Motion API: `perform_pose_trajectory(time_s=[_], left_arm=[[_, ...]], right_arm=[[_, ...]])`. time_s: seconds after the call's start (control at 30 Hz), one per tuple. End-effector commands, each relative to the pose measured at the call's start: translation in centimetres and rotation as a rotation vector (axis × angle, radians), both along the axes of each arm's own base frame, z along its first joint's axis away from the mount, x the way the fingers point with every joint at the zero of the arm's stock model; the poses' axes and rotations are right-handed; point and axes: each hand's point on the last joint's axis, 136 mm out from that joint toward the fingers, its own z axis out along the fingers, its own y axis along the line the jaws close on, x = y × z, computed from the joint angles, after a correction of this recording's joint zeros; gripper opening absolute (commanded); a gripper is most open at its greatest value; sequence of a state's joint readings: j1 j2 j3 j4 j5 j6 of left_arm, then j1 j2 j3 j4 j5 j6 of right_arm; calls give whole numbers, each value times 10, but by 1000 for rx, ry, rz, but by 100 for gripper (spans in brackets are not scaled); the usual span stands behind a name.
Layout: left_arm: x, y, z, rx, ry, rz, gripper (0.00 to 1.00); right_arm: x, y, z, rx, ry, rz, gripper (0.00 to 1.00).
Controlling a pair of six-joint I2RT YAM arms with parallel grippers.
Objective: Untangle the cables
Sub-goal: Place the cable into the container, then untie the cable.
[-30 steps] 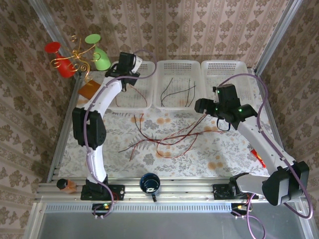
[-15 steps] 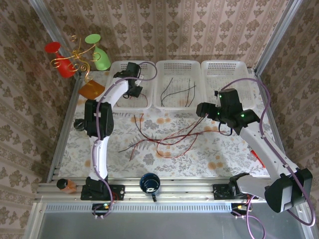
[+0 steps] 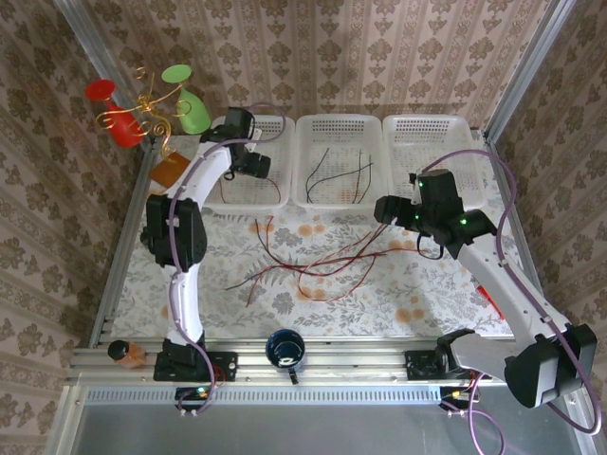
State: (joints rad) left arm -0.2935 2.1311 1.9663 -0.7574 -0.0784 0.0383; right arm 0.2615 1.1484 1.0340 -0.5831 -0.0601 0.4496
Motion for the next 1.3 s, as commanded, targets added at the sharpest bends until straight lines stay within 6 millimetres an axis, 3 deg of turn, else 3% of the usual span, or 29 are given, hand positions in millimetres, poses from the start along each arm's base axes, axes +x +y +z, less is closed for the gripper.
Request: perform_pose_trajectory(time_s=[0.0, 0.17, 0.37, 0.57, 0.7, 0.8, 1.03, 1.27], left_arm=[[-4, 10, 55, 10, -96, 17, 92], [-10, 17, 89, 59, -168, 6, 94], [-29, 11, 113, 44, -184, -28, 93], [-70, -33, 125, -28, -196, -181, 92], [-106, -69, 119, -67, -191, -300, 92], [-130, -93, 111, -123, -176, -362, 89], [-170, -134, 78, -152, -133, -446, 88], [-213, -175, 45, -206, -81, -524, 85]], right_arm=[[-9, -7, -5, -10, 21, -21, 91], [-8, -8, -5, -12, 21, -27, 92], [-7, -8, -10, -5, 31, -38, 92], [-16, -25, -35, -10, 144, -165, 92], [-30, -50, -62, -34, 246, -377, 89], [-38, -58, -82, -21, 304, -482, 82], [-47, -26, -130, 176, 394, -489, 68], [-64, -11, -148, 50, 442, -429, 62]])
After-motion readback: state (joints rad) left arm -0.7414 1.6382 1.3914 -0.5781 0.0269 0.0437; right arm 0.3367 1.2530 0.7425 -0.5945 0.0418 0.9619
